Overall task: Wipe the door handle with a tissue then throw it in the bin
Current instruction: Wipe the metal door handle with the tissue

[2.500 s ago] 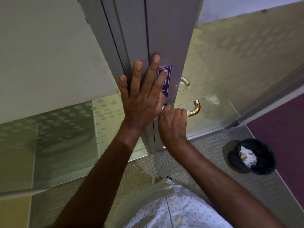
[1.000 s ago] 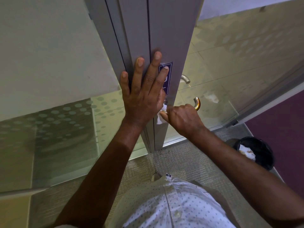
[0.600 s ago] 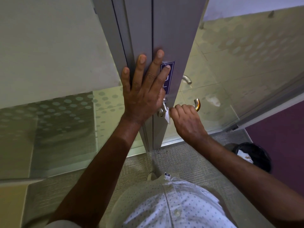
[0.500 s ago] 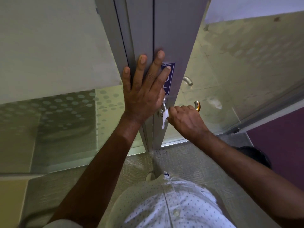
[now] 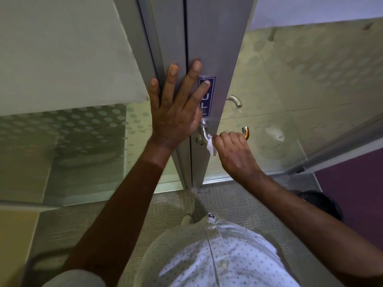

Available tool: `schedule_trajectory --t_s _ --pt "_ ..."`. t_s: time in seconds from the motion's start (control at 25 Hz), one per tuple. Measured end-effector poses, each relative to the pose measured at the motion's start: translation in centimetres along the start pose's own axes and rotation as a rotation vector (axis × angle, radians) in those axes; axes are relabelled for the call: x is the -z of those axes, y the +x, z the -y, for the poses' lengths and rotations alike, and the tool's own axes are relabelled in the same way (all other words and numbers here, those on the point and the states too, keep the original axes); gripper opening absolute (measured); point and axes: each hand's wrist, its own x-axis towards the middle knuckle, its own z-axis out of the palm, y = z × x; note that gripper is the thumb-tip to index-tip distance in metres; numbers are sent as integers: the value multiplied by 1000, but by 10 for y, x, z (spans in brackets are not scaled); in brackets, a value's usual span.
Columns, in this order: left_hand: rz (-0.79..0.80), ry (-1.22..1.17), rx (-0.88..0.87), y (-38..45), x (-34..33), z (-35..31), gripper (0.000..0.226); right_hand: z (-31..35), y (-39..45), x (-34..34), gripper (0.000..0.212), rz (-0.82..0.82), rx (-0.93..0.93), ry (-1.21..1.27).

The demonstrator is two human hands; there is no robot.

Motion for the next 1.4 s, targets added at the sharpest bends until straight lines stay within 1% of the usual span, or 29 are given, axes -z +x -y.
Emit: schedule_trajectory --t_s 0.08,0.12,0.2,0.28,0.36,0.44,0.48,0.52,0.56,0.6,0.64,0.68,0.76,0.8,0.88,0.96,1.08,1.16,1.2,1.24,1.32,1.4 --pt "4 6 -6 0 -1 1 53 -6 10 4 11 45 58 -10" --pt "3 10 -4 -1 -2 0 53 -10 16 7 11 84 95 -8" --pt "-3 18 -1 -2 -3 0 52 -19 27 12 28 165 167 -11" --pt "-14 22 4 -2 -3 0 53 -22 31 14 38 179 213 -6" --pt "-19 19 10 -3 -5 0 53 -23 27 11 34 133 223 -22" --pt "-17 22 10 -4 -5 0 52 -24 14 2 18 34 206 -27" --pt "-18 28 8 -4 -5 0 53 -25 6 -2 16 -18 177 -8" --pt "-20 32 7 -5 -6 0 53 -25 -1 -7 26 -51 145 8" --pt "-23 35 7 -5 -6 0 52 -25 -5 -10 35 -59 118 11" --pt "-28 37 9 -5 -7 0 52 -25 -8 -11 40 -64 97 7" --pt "-32 40 12 -5 -7 0 51 -24 -8 -10 40 -65 85 6" --pt "-35 41 15 -5 -7 -1 50 -23 -6 -10 35 -55 81 10" --pt "-41 40 22 -5 -7 -1 49 -24 6 -3 14 20 107 20" --pt "-45 43 25 -5 -7 -1 49 -26 13 2 13 59 131 24" --pt "-56 49 34 -4 -7 -2 49 -32 24 7 25 82 174 14" --pt "-65 51 37 -4 -6 -2 50 -33 24 8 28 55 186 24" --pt "-59 67 45 -3 -6 -2 51 -35 8 -5 16 -48 200 30" --pt "-60 64 58 -3 -6 -2 52 -42 -4 -15 32 -89 209 17" --pt "-60 66 64 -3 -6 -3 53 -47 -7 -18 37 -108 215 12" --pt "-60 70 68 -3 -5 -3 55 -52 -8 -20 38 -131 225 12" --pt "-55 79 74 -2 -4 -4 58 -54 -7 -21 32 -154 237 11" --pt "-39 99 74 -1 -3 -5 59 -53 2 -16 19 -125 259 -1"
